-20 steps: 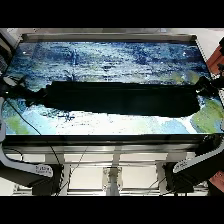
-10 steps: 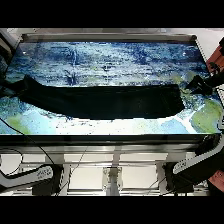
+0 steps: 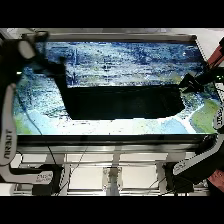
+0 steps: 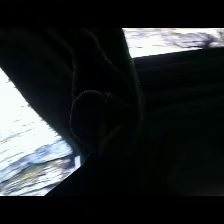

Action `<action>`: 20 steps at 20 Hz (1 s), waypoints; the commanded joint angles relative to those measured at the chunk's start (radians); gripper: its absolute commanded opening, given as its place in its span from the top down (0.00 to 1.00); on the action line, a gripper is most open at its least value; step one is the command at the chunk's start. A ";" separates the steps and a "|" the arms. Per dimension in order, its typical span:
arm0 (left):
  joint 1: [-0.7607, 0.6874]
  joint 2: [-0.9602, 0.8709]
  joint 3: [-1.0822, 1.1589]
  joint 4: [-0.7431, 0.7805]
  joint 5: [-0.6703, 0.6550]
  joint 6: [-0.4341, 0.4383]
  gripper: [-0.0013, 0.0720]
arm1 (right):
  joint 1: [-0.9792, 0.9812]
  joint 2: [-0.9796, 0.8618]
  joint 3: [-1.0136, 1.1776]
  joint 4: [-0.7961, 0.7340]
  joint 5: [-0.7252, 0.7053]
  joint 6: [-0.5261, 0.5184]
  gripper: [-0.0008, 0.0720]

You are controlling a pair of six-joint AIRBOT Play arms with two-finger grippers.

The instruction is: Fold the clothes and pants, and hang the long-sleeved shirts on hangers.

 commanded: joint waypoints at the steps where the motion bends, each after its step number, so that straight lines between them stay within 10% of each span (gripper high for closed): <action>1: -0.144 -0.119 0.066 -0.053 0.012 -0.055 0.95 | 0.006 0.000 0.001 0.001 0.002 0.000 0.30; 6: -0.252 -0.244 0.066 -0.316 0.114 -0.047 0.95 | 0.006 0.000 0.001 0.000 0.013 0.000 0.30; 20: -0.349 -0.272 0.066 -0.314 0.357 -0.183 0.95 | 0.006 0.000 0.001 0.001 0.023 0.000 0.30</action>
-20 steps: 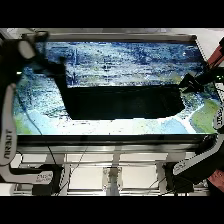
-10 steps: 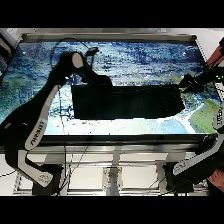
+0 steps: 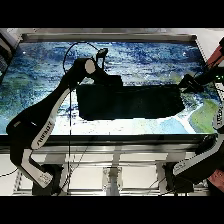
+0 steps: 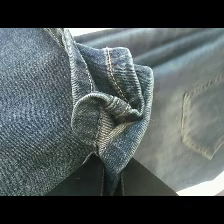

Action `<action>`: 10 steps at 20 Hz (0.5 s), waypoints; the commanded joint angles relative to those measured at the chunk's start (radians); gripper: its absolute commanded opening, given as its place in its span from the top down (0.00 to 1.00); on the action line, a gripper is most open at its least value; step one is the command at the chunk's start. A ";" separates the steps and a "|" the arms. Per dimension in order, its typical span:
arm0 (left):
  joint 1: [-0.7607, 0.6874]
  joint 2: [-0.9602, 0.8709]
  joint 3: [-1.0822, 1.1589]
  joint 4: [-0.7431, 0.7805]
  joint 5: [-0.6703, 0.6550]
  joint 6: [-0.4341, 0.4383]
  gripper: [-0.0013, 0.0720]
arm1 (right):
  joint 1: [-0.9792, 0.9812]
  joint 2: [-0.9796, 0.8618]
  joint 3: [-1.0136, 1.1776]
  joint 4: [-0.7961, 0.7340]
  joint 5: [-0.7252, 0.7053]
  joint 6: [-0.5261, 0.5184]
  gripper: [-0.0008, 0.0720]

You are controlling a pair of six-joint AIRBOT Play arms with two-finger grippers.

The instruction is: Fold the clothes and pants, and hang the long-sleeved shirts on hangers.

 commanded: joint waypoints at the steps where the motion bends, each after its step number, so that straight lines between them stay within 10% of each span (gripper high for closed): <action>1: -0.013 -0.002 0.001 -0.003 0.050 -0.036 0.95 | 0.001 0.000 0.001 0.000 0.001 0.000 0.30; 10: -0.118 -0.086 0.000 -0.008 0.009 -0.035 0.74 | 0.001 0.000 0.001 0.000 0.002 0.000 0.30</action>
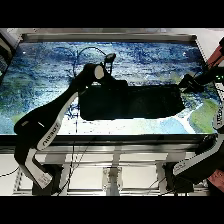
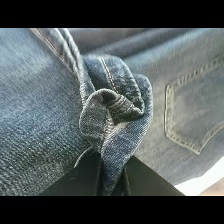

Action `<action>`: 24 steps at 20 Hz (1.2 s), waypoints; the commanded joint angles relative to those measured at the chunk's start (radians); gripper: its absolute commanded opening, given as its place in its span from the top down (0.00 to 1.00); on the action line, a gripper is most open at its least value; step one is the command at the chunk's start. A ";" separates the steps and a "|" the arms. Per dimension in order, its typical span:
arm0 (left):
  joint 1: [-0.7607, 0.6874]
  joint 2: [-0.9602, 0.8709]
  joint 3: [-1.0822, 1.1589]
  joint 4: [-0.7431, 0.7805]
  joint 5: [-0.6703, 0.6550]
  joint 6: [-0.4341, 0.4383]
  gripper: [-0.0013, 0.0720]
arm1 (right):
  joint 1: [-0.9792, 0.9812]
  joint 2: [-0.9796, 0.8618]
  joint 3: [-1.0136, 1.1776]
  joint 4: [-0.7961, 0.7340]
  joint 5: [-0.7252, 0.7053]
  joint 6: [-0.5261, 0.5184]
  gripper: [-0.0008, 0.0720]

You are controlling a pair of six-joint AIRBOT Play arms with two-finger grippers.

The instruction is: Fold the clothes and pants, and hang the long-sleeved shirts on hangers.

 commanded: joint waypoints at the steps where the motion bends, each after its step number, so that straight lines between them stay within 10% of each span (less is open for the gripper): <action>1: -0.037 -0.043 0.000 -0.026 -0.012 -0.001 0.68 | 0.001 0.000 0.001 0.000 0.000 0.000 0.30; 3: -0.043 -0.051 0.000 -0.086 -0.016 0.001 0.41 | 0.001 0.000 0.001 0.000 0.000 0.000 0.30; 7: -0.039 -0.049 0.000 -0.197 -0.096 0.100 0.38 | 0.001 0.000 0.001 0.000 0.009 0.000 0.30; 10: -0.001 -0.031 0.000 -0.195 -0.122 0.158 0.10 | 0.001 0.000 0.001 0.000 0.024 0.000 0.30; 18: 0.236 0.100 -0.045 0.031 -0.353 0.124 0.10 | 0.008 0.002 -0.017 0.106 0.063 -0.023 0.30; 24: 0.396 0.318 -0.407 0.030 -0.257 0.124 0.10 | 0.277 0.008 -0.105 0.235 0.038 -0.210 0.30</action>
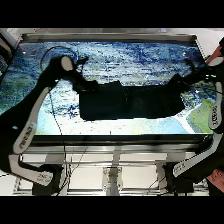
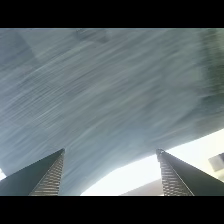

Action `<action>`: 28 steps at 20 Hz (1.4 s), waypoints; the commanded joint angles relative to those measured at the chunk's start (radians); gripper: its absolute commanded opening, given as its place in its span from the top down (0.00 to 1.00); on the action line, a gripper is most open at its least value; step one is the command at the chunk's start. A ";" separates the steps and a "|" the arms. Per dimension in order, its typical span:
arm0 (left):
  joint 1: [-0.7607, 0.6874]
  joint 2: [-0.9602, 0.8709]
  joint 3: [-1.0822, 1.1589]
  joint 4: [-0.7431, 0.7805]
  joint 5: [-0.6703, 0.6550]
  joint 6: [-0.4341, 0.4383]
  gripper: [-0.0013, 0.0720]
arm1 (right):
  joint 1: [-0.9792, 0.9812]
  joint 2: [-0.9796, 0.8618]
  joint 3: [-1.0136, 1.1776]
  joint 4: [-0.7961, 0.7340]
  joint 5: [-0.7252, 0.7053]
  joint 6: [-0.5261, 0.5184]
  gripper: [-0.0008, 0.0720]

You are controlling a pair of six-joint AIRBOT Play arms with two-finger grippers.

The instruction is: Fold the clothes and pants, and hang the long-sleeved shirts on hangers.

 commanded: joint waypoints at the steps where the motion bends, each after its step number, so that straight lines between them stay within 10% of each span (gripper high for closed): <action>1: 0.102 0.124 -0.231 -0.009 0.077 0.000 0.10 | 0.188 0.000 -0.035 0.011 -0.043 -0.113 0.30; 6: 0.204 0.159 -0.425 -0.333 0.192 0.153 0.03 | 0.416 -0.002 -0.035 -0.182 -0.207 -0.118 0.30; 28: 0.279 0.001 -0.429 -0.365 0.316 0.131 0.02 | 0.560 -0.098 -0.035 -0.200 -0.314 -0.076 0.40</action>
